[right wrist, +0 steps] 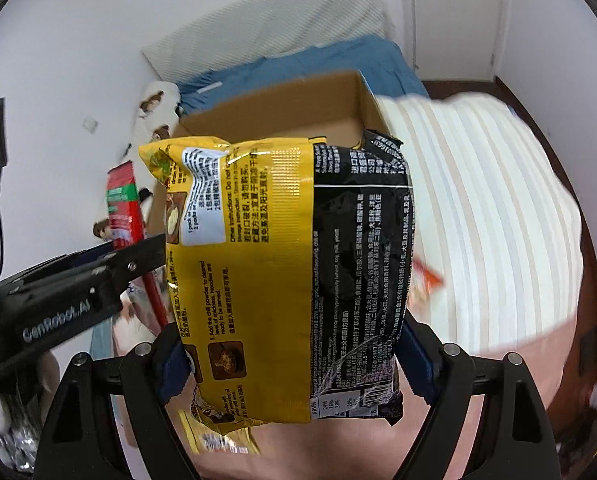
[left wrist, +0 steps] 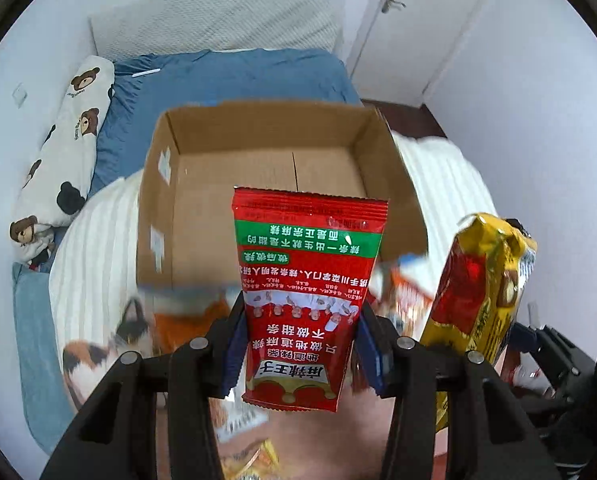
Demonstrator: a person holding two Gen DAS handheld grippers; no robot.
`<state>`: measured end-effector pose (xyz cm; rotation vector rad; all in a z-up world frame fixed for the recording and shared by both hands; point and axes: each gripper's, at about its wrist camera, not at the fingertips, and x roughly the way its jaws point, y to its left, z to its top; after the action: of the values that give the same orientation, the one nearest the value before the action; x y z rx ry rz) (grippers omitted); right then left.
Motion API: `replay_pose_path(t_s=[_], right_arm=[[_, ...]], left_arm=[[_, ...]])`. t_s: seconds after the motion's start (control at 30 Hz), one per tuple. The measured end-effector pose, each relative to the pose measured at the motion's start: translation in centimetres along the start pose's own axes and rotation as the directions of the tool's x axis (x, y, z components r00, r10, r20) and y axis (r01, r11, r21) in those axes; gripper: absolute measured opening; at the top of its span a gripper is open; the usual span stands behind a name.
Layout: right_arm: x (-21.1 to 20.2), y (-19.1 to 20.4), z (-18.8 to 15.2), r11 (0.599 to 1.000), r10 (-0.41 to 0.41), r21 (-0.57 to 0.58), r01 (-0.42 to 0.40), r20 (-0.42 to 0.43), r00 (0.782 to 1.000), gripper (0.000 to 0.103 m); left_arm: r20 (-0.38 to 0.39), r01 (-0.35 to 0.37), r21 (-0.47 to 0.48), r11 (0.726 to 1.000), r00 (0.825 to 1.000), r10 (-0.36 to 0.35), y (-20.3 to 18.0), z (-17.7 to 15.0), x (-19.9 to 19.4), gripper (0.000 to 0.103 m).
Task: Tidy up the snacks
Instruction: 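Carry both packets into the cardboard box and open both tools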
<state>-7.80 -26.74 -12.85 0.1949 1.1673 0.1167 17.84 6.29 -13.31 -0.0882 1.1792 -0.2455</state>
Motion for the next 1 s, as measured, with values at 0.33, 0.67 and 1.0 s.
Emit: replay_pose_path(t_s=[0.33, 0.67, 1.0], right_arm=[[6.9, 0.2, 13.9, 0.999, -0.031, -0.013, 0.030, -0.091, 0.995, 0.088], [20.0, 0.0, 21.0, 0.996, -0.093, -0.020, 0.091, -0.301, 0.949, 0.088], [26.9, -0.3, 21.4, 0.985, -0.173, -0.078, 0.155, -0.372, 0.912, 0.088]], left_arm=[[-0.179, 0.017, -0.115, 0.993, 0.983, -0.038, 0.8, 15.3, 10.2, 0.045], [-0.382, 0.011, -0.178, 0.984, 0.921, -0.080, 3.6, 18.0, 21.9, 0.046], [-0.443, -0.011, -0.143, 0.990, 0.895, -0.054, 4.0, 18.6, 26.1, 0.047]])
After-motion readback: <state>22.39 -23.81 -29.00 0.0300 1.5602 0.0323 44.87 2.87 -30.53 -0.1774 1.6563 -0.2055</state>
